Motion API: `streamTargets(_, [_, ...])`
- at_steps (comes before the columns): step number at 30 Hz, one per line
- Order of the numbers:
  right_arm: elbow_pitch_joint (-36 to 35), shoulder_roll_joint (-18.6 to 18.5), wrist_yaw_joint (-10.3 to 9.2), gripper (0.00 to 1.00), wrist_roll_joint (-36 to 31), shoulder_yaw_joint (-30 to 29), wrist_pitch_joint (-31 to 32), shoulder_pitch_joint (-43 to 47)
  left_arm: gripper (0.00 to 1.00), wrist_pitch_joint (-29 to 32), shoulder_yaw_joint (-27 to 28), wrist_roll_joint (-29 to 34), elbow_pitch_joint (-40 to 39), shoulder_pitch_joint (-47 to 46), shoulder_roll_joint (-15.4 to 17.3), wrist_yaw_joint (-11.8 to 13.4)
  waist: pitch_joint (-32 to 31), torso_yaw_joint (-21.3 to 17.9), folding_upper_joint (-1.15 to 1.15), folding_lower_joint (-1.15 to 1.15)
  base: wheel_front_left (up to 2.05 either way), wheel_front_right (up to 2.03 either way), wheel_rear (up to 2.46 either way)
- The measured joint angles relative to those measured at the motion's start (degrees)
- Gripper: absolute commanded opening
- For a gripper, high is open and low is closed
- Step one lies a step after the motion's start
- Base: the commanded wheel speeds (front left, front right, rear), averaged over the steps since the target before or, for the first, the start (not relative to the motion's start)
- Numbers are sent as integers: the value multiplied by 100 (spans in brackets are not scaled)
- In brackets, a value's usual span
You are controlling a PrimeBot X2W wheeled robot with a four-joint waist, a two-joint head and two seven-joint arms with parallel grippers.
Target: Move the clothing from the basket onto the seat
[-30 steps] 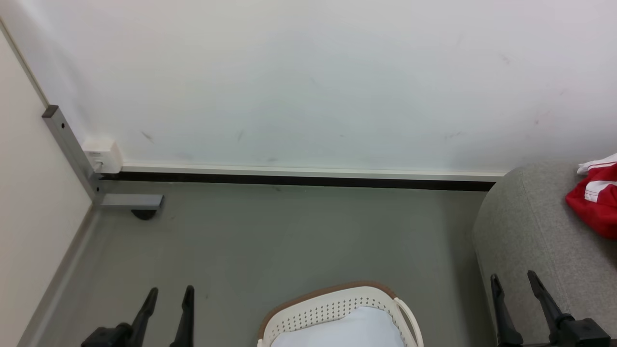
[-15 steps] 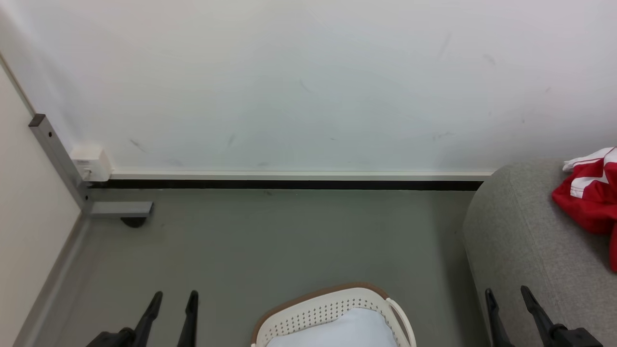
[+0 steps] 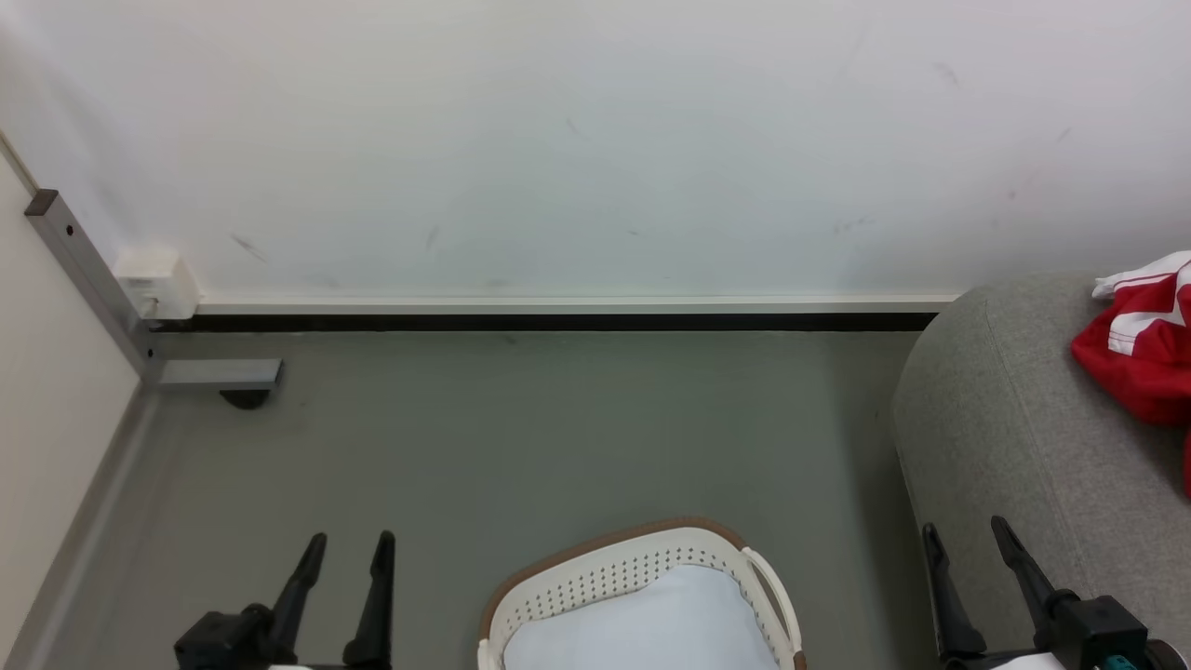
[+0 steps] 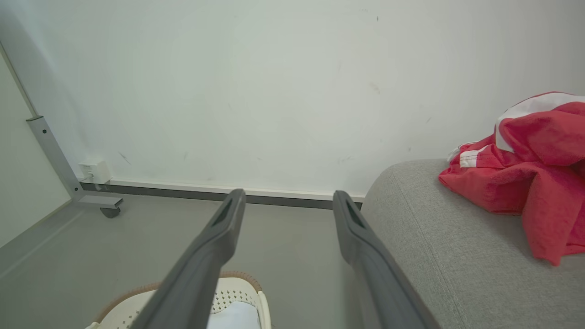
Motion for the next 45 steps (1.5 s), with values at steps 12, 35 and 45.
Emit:
streamTargets(12, [53,0,0,100,4,53,0,-128,100,0,-145,-51,15,-130,51,-11,59,4,0,0,0,0,0])
streamTargets(35, [277,83,1,0,1099,-19,303,148,0,305,-15,-1071,385,93,-104,-15,48,2,0,0,0,0,0])
streamTargets(45, [137,79,1,0,2085,-126,561,142,0,560,129,-1953,337,42,-143,-15,50,20,0,0,0,0,0])
